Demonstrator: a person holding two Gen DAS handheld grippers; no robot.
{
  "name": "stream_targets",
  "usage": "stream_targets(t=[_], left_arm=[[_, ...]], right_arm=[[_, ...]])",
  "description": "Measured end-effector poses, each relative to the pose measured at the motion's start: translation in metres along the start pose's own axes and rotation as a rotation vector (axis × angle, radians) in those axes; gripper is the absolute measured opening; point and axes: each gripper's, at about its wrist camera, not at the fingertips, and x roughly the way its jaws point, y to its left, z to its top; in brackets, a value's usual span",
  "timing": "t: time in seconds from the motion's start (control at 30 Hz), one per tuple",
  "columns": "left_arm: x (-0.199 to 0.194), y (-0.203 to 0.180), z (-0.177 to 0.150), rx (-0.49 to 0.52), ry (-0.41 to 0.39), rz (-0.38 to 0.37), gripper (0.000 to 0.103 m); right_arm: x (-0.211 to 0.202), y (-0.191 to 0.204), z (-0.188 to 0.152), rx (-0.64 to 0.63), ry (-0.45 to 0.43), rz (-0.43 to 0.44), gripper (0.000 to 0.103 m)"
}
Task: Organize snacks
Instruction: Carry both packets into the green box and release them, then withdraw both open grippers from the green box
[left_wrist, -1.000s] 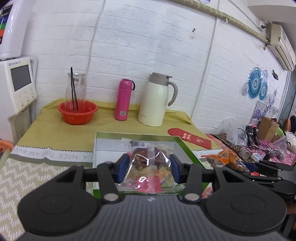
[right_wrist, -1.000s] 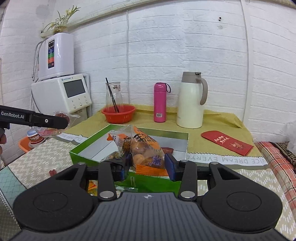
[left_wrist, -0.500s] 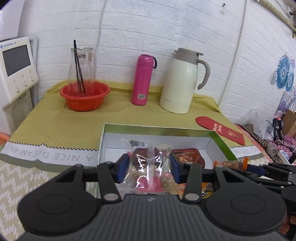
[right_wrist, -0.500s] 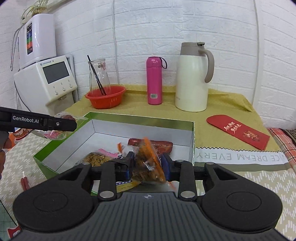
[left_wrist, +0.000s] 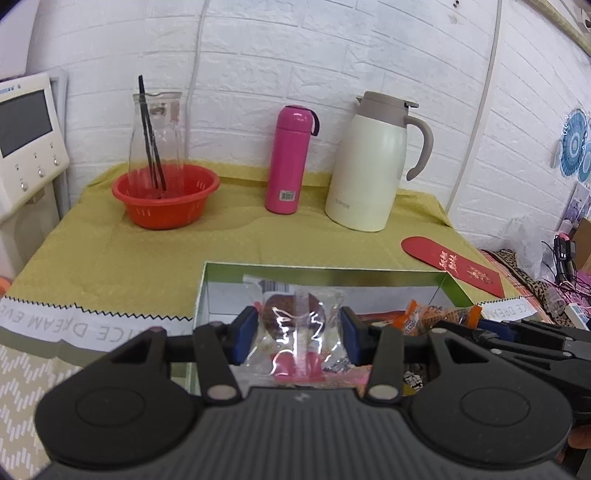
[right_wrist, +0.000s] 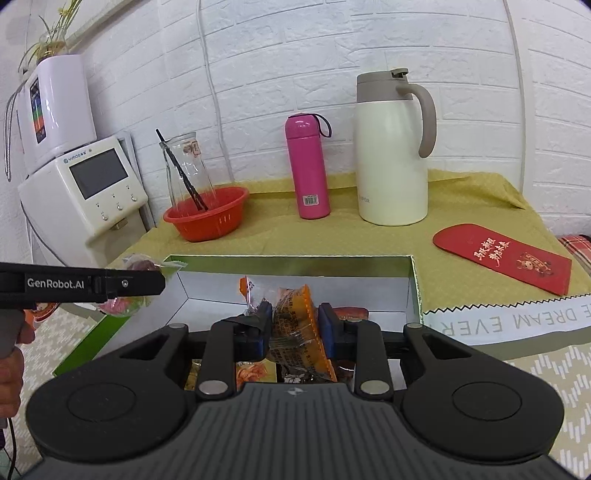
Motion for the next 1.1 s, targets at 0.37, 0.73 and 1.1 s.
stream_targets(t=[0.37, 0.73, 1.1], left_arm=[[-0.009, -0.004, -0.006, -0.016, -0.052, 0.100, 0.090], [-0.052, -0.013, -0.012, 0.044, -0.081, 0.085, 0.090], [-0.146, -0.033, -0.032, 0.026, -0.080, 0.050, 0.090]], right_arm=[[-0.012, 0.015, -0.014, -0.213, -0.034, -0.050, 0.103], [-0.055, 0.026, -0.013, -0.196, -0.052, -0.033, 0.103], [-0.160, 0.043, -0.019, -0.162, -0.153, -0.012, 0.103]])
